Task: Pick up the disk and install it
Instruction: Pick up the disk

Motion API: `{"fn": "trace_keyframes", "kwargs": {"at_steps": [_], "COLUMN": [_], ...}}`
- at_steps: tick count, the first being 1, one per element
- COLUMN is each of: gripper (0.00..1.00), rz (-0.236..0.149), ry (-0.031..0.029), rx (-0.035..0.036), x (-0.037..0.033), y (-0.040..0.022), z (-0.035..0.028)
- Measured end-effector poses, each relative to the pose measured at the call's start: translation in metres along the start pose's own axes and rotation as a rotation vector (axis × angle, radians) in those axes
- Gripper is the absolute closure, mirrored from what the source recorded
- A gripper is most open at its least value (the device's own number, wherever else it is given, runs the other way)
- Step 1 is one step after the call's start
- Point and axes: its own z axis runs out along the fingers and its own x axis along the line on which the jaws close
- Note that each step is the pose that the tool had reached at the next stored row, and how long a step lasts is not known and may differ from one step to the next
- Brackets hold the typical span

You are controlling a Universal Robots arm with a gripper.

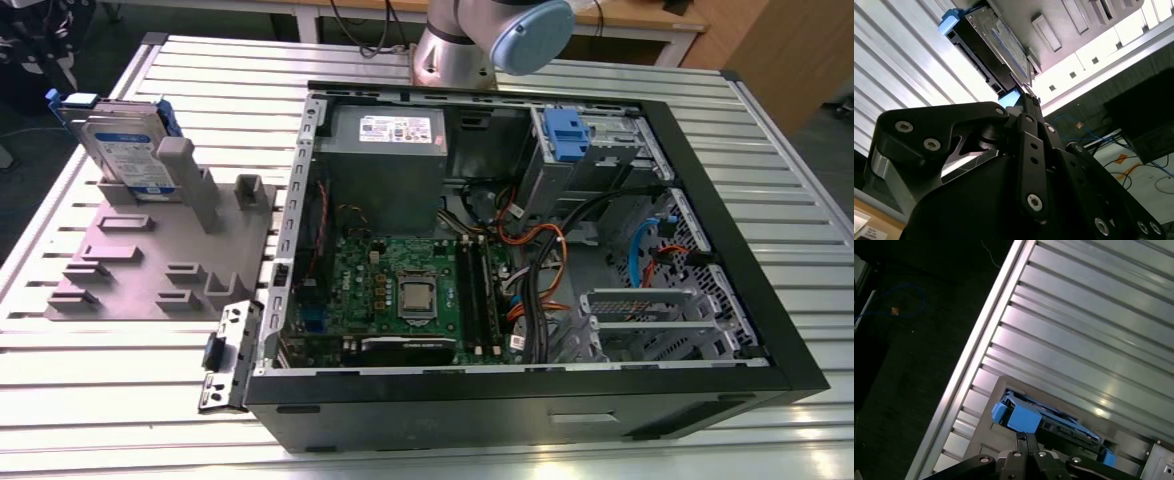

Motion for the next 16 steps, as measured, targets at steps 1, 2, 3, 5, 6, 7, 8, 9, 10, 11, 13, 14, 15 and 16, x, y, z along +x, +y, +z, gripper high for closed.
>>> {"fn": "trace_keyframes", "kwargs": {"at_steps": [1, 2, 3, 5, 6, 7, 8, 9, 10, 11, 13, 14, 15, 16], "gripper": [0.89, 0.89, 0.89, 0.89, 0.89, 0.89, 0.89, 0.89, 0.89, 0.89, 0.89, 0.89, 0.89, 0.89], "rz": [-0.005, -0.009, -0.014, -0.024, -0.028, -0.033, -0.037, -0.042, -0.046, -0.050, -0.059, -0.063, -0.067, -0.071], "ry": [0.0002, 0.0005, 0.0007, 0.0011, 0.0015, 0.0016, 0.0018, 0.0020, 0.0022, 0.0024, 0.0029, 0.0031, 0.0033, 0.0035], "rx": [0.0000, 0.0000, -0.0001, -0.0001, -0.0002, -0.0002, -0.0002, -0.0002, -0.0002, -0.0003, -0.0003, -0.0003, -0.0004, -0.0004], "x": [0.0000, 0.0000, 0.0000, 0.0000, 0.0000, 0.0000, 0.0000, 0.0000, 0.0000, 0.0000, 0.0000, 0.0000, 0.0000, 0.0000], "y": [0.0000, 0.0000, 0.0000, 0.0000, 0.0000, 0.0000, 0.0000, 0.0000, 0.0000, 0.0000, 0.0000, 0.0000, 0.0000, 0.0000], "z": [0.0000, 0.0000, 0.0000, 0.0000, 0.0000, 0.0000, 0.0000, 0.0000, 0.0000, 0.0000, 0.0000, 0.0000, 0.0000, 0.0000]}}
